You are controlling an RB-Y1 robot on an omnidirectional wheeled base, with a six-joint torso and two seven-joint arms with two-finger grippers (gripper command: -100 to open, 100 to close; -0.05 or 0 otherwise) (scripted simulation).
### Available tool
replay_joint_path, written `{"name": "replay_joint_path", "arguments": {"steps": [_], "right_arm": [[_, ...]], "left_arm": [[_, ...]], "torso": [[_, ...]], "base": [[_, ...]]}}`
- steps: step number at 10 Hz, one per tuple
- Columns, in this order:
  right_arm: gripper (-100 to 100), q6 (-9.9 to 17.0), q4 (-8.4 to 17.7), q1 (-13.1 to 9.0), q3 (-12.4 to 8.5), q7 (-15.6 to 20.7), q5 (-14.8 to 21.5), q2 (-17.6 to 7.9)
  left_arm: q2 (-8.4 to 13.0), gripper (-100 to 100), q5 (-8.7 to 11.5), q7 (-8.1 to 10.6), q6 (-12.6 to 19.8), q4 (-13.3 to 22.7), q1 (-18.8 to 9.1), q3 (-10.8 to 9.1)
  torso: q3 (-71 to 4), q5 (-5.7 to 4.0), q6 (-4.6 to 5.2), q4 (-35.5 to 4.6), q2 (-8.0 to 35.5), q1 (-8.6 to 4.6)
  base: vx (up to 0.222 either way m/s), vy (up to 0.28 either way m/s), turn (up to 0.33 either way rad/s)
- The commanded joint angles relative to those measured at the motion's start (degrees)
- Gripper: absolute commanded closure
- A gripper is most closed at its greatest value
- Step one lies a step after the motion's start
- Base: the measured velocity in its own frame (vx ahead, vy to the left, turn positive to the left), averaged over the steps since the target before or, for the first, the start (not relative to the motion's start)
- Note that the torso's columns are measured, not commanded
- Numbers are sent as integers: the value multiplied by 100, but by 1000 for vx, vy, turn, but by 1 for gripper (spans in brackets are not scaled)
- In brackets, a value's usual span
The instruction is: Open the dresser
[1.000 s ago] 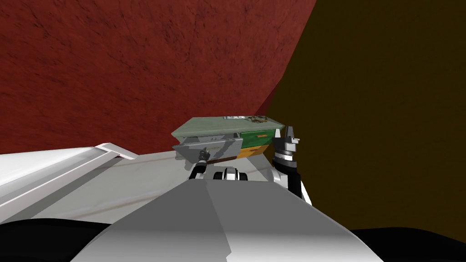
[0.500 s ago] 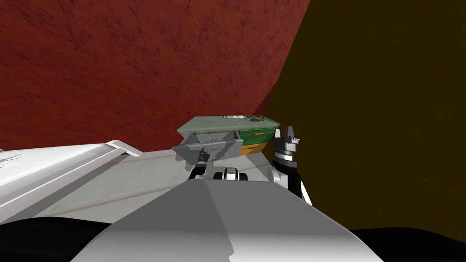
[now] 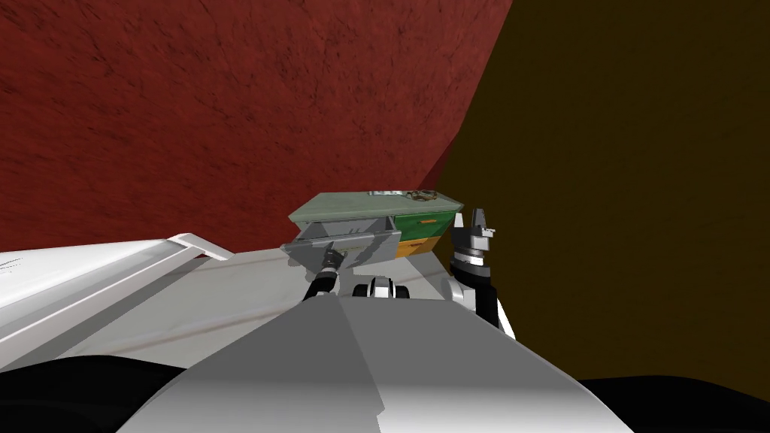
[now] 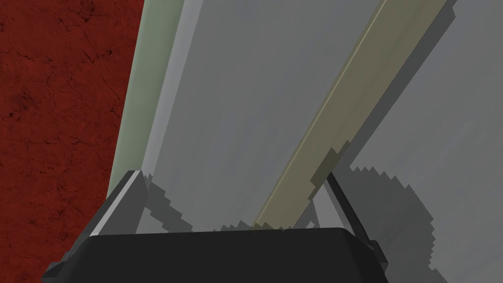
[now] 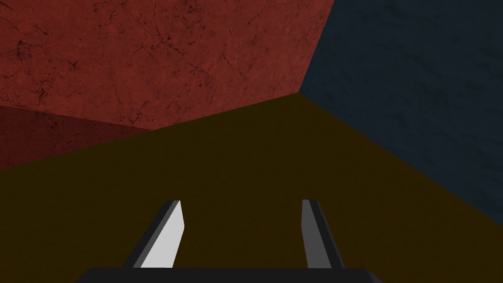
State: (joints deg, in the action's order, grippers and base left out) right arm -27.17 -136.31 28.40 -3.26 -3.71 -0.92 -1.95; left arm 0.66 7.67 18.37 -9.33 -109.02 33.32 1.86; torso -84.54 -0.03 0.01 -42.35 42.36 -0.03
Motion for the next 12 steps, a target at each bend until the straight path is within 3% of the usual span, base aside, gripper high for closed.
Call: {"name": "replay_joint_path", "arguments": {"steps": [1,4,6,7,12], "right_arm": [[0,0,0,0,0,0,0,0],[0,0,0,0,0,0,0,0],[0,0,0,0,0,0,0,0],[0,0,0,-1,0,0,0,0],[0,0,0,0,0,0,0,0]], "left_arm": [[13,-100,1,41,230,-409,195,7],[31,-100,4,74,407,-759,368,16],[60,-100,0,56,424,-635,424,20],[58,0,-1,56,430,-617,435,22],[50,0,-1,53,459,-553,466,25]], "torso": [[2,-7,-1,-10,12,-4],[2,-33,-2,-40,44,-17],[6,-42,-6,-50,58,-22],[7,-32,-3,-34,48,-20],[-6,-4,1,1,-4,-3]], "base": [[17,-10,-13],[17,-7,-12],[10,-3,-2],[5,-4,1],[0,0,0]]}}
